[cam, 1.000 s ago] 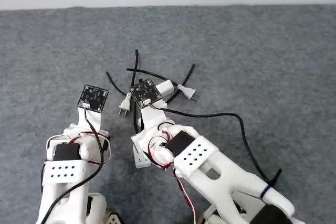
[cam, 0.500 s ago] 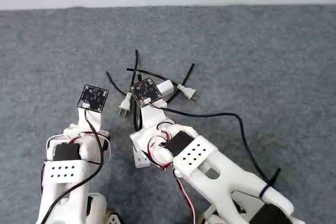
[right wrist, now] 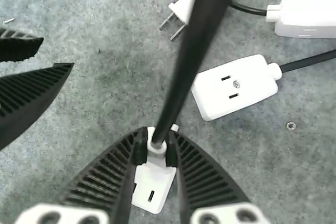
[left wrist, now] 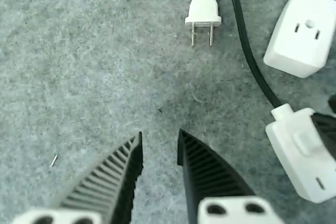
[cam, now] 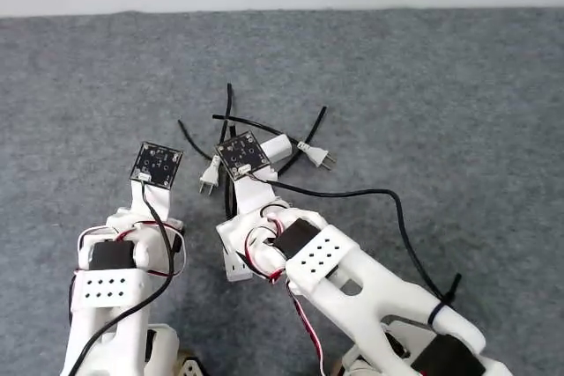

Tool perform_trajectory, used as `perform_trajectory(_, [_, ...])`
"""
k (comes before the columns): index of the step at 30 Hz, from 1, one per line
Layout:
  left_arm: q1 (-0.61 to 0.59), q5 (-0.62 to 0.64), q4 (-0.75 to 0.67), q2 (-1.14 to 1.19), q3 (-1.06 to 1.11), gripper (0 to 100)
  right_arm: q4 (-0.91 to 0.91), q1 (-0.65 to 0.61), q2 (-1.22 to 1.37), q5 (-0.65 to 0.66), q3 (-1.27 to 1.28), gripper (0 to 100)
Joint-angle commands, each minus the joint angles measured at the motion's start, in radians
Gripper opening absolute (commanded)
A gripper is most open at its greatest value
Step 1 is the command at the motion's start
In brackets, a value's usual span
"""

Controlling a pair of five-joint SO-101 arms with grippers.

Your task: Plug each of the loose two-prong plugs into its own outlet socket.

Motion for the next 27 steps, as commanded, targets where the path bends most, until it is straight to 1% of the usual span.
perform_trajectory(1, [-0.002, 0.000, -0.021, 0.002, -0.045, 11, 0.039, 0.012, -0.004, -0.003, -0.061, 0.8])
perform_trajectory(6, [-0.005, 0.000, -0.023, 0.002, -0.045, 11, 0.107, -0.035, 0.005, 0.064, -0.055, 0.8])
perform_trajectory(10, [-0.006, 0.000, -0.023, 0.002, -0.045, 11, 0.068, -0.041, 0.005, 0.104, 0.014, 0.8])
perform_trajectory(12, [-0.006, 0.000, -0.023, 0.002, -0.044, 11, 0.071, -0.041, 0.004, 0.112, 0.031, 0.8])
perform_trajectory(24, [-0.008, 0.000, -0.023, 0.002, -0.042, 11, 0.096, -0.044, 0.005, 0.264, 0.094, 0.8])
perform_trajectory(27, [-0.008, 0.000, -0.023, 0.002, -0.042, 11, 0.197, -0.090, 0.005, 0.311, 0.110, 0.8])
